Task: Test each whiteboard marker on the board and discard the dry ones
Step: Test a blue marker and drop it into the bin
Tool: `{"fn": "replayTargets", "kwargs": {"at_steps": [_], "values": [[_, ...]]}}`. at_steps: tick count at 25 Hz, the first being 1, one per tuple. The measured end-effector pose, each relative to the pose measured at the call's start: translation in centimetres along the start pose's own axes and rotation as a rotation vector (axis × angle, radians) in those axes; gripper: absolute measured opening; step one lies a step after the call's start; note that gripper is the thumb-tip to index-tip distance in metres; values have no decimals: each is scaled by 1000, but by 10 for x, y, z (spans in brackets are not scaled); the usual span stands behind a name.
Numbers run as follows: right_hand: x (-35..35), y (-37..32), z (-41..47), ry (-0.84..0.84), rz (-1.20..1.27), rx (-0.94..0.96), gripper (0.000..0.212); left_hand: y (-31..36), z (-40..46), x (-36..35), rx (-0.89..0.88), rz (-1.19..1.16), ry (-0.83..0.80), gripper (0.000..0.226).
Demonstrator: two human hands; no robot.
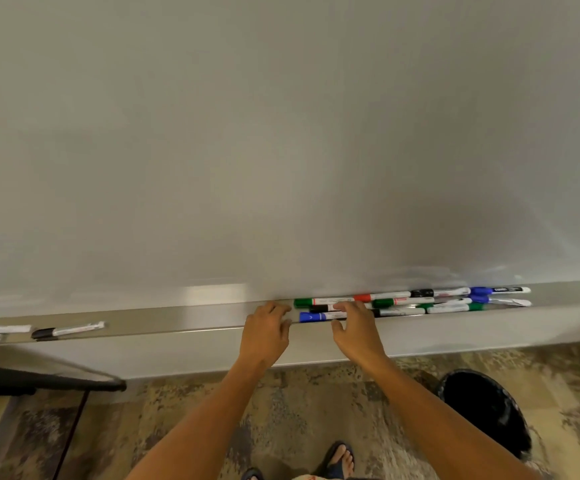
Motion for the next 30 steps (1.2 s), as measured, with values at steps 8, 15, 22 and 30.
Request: {"fn": "replayTargets", "kwargs": {"at_steps": [8, 15, 22, 30], "values": [[1, 29, 22, 79, -368, 164, 39, 28, 18, -34, 186, 106, -151, 40], [-1, 26, 24, 53, -434, 249, 39, 26, 21, -33, 272, 154, -165, 29], [-5, 18, 26, 51, -430, 294, 40, 27, 19, -28, 391, -6, -116, 41], [8, 10, 26, 101, -396, 328, 32, 26, 17, -17, 333, -66, -153, 35]]}}
Point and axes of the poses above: each hand's wrist, its own z-axis towards the middle knuckle, its own x-axis out of the back of the hand, y = z × x, the point moved 3 cm from there along z, towards the middle knuckle, and after that the axes turned 15 degrees about -x, right-handed, at the moved point
